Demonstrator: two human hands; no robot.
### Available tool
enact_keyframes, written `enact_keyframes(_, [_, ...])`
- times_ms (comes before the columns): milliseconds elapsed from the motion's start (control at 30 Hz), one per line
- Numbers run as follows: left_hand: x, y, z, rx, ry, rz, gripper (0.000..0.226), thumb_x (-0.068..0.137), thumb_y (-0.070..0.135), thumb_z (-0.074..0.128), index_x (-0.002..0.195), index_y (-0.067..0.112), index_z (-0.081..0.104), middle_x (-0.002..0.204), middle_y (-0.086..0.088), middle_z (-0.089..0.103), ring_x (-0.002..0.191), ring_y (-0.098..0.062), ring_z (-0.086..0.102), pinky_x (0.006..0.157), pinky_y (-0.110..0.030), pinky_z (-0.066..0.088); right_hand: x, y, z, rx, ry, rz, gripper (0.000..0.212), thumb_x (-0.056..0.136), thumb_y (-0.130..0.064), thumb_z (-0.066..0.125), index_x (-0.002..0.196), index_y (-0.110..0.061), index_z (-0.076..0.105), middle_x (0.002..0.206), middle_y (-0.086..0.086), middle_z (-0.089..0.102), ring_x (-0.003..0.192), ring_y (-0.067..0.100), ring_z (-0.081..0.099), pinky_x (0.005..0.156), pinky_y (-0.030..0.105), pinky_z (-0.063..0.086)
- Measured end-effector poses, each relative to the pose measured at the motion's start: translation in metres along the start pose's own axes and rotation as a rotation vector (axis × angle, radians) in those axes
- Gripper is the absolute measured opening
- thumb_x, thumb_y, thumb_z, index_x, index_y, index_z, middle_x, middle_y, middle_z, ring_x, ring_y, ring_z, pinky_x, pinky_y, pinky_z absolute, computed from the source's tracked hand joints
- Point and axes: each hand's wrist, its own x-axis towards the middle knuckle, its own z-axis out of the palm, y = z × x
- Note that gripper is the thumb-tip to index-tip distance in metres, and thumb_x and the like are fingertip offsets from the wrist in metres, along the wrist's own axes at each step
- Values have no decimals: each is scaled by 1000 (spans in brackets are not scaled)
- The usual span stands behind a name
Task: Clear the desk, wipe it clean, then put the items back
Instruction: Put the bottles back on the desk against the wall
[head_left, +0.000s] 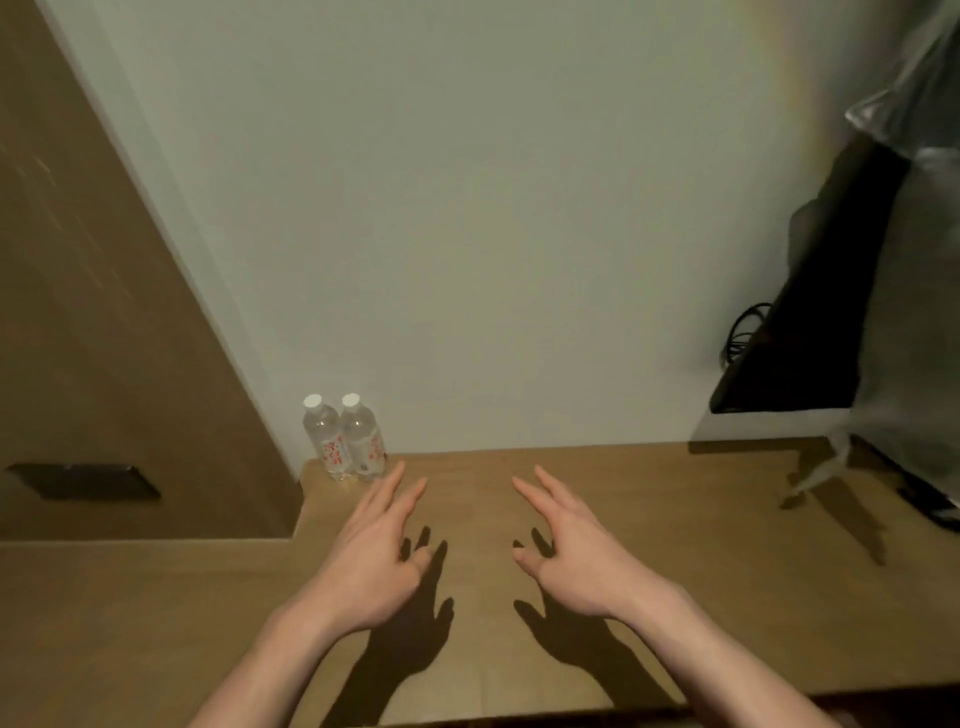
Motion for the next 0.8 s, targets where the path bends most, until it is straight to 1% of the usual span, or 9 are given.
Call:
enact_keyframes(67, [-13,23,19,35,9,13,82,98,41,59,163,38,11,169,16,-13,158,-13,-5,128,-36,5,-33,22,-11,2,-30,8,82,98,-40,64,159,-52,11,167,-26,-11,157,9,-8,127,45,7])
enact_keyframes(233, [-37,115,84,129,-49,154,82,98,45,58,163,39,9,170,13,-13,158,-15,-6,129,-41,4,-137,115,-41,21,14,130,81,98,-45,62,160,-51,10,168,-25,-11,157,10,-11,128,44,5])
enact_keyframes(400, [-72,201,145,111,-94,225,81,97,44,58,163,39,11,170,14,-11,158,-16,-7,129,-41,5,-224,188,-62,45,11,219,81,98,-46,62,160,-50,10,167,-25,-12,156,10,-13,128,43,8])
enact_keyframes(533, [-95,271,183,131,-183,304,81,97,43,57,163,40,9,170,14,-15,157,-13,-13,129,-42,1,-288,238,-76,51,68,286,83,97,-50,64,159,-53,9,167,-27,-14,156,8,-12,126,44,12])
enact_keyframes(667, [-100,325,198,178,-212,371,82,99,43,57,163,40,7,169,14,-17,156,-14,-16,129,-43,-1,-326,271,-106,51,136,335,83,96,-50,64,160,-51,11,168,-24,-12,157,11,-8,126,44,16])
enact_keyframes(800, [-83,359,218,238,-229,415,84,98,48,59,163,40,6,169,13,-17,157,-16,-14,129,-45,1,-353,305,-131,78,207,374,83,96,-50,64,160,-50,11,168,-24,-10,157,11,-6,126,45,19])
